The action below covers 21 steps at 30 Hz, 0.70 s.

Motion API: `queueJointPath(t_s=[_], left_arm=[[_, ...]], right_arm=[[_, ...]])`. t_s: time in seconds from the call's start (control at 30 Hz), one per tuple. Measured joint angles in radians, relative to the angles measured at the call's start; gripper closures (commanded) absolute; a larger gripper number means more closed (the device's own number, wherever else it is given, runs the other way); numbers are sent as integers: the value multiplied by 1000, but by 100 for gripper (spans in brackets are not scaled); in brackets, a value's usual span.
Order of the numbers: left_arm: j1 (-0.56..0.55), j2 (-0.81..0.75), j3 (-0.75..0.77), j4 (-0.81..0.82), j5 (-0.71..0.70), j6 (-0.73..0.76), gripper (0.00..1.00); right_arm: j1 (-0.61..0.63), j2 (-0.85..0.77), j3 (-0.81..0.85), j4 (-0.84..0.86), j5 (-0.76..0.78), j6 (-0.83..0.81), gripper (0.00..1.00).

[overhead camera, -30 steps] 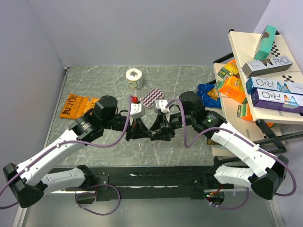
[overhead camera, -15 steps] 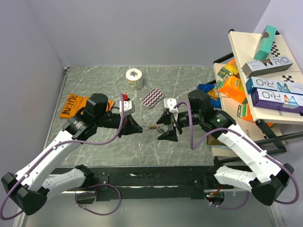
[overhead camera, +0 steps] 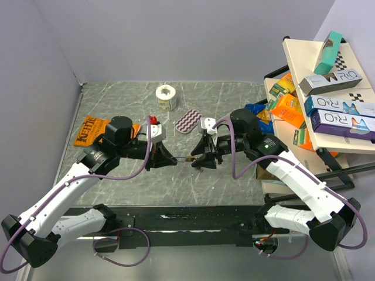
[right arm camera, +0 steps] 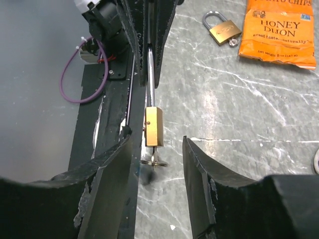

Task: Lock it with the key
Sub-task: Lock the lock.

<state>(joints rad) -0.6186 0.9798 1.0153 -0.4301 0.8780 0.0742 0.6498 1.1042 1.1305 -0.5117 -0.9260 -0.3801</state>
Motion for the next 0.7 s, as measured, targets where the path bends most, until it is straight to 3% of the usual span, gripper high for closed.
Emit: queueJointPath(t_s=[0.37, 0.47, 0.53, 0.67, 0.7], left_arm=[[0, 0, -2, 30, 8, -39, 99], [0, 0, -2, 31, 12, -43, 99], [0, 0, -2, 31, 15, -43, 99], [0, 0, -2, 30, 14, -42, 99], [0, 0, -2, 30, 15, -42, 99]], right_arm=[[8, 4, 3, 11, -7, -1, 50], [20, 13, 4, 12, -7, -7, 59], [24, 18, 4, 14, -7, -7, 69], [27, 19, 5, 20, -9, -10, 100], [27, 19, 5, 20, -10, -7, 100]])
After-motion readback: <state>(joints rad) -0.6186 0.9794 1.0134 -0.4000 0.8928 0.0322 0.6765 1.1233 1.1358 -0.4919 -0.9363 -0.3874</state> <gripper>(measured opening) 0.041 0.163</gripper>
